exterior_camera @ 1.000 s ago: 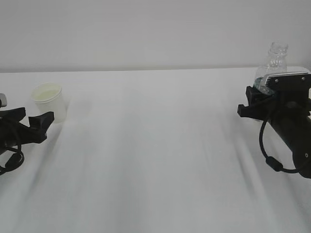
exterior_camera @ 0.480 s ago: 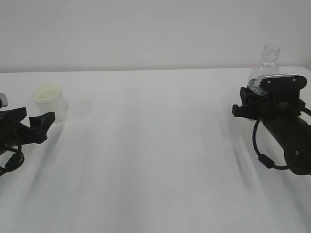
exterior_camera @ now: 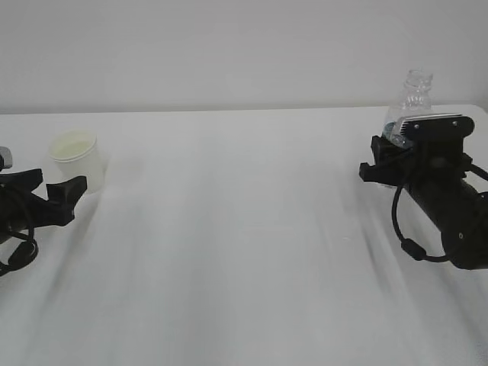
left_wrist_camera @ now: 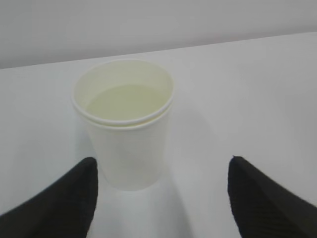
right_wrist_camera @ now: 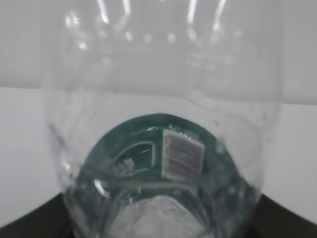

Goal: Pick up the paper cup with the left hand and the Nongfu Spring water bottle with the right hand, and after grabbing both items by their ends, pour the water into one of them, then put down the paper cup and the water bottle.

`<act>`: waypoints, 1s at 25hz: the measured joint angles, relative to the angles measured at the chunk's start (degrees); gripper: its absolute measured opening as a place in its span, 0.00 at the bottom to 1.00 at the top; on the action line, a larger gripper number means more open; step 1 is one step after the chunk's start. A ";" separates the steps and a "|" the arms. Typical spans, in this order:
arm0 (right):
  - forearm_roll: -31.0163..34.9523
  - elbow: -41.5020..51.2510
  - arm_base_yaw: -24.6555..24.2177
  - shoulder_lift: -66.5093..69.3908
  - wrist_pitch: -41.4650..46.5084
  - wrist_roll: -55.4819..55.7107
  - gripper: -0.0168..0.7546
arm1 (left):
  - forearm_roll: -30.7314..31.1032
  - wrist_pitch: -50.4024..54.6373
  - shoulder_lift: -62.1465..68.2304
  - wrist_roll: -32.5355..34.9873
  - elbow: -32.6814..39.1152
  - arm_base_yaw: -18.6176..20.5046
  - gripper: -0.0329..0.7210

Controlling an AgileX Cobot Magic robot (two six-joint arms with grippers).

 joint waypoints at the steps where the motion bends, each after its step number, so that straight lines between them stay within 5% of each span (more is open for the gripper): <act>1: -0.76 -0.41 0.00 0.61 0.13 0.00 0.55 | 0.10 0.00 0.00 0.00 0.00 0.00 0.82; 17: -2.91 -1.00 0.00 5.25 -0.72 0.20 0.56 | 0.59 0.00 0.00 0.00 0.00 0.00 0.82; 25: -3.97 -1.00 0.00 5.25 -1.14 0.20 0.84 | 0.62 0.00 0.00 0.00 0.00 0.00 0.82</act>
